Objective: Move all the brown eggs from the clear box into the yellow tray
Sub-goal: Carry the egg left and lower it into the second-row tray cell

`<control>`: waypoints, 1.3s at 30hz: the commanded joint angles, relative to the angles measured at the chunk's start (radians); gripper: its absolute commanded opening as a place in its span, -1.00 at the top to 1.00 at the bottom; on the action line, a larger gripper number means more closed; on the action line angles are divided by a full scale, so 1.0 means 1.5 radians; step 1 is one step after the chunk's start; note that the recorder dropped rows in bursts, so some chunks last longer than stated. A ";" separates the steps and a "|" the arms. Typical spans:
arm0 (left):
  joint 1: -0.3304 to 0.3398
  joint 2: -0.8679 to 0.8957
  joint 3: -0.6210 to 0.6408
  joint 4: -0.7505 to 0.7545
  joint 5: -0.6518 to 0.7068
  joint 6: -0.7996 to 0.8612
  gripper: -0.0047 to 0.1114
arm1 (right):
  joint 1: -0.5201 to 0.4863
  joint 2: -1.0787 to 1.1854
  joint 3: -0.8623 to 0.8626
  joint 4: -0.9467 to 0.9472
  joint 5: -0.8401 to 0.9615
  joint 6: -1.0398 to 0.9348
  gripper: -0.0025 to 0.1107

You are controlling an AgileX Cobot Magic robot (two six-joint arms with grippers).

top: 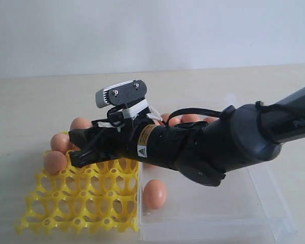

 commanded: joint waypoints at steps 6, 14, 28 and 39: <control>0.002 0.003 -0.003 0.002 -0.001 0.002 0.92 | 0.001 0.063 -0.064 -0.071 -0.022 0.098 0.96; 0.002 0.003 -0.003 0.002 -0.001 0.002 0.92 | 0.001 0.086 -0.075 -0.104 -0.014 0.143 0.96; 0.002 0.003 -0.003 0.002 -0.001 0.002 0.92 | 0.001 0.087 -0.075 -0.082 0.025 0.151 -0.19; 0.002 0.003 -0.003 0.002 -0.001 0.002 0.92 | 0.001 -0.060 -0.075 -0.131 0.280 0.165 0.32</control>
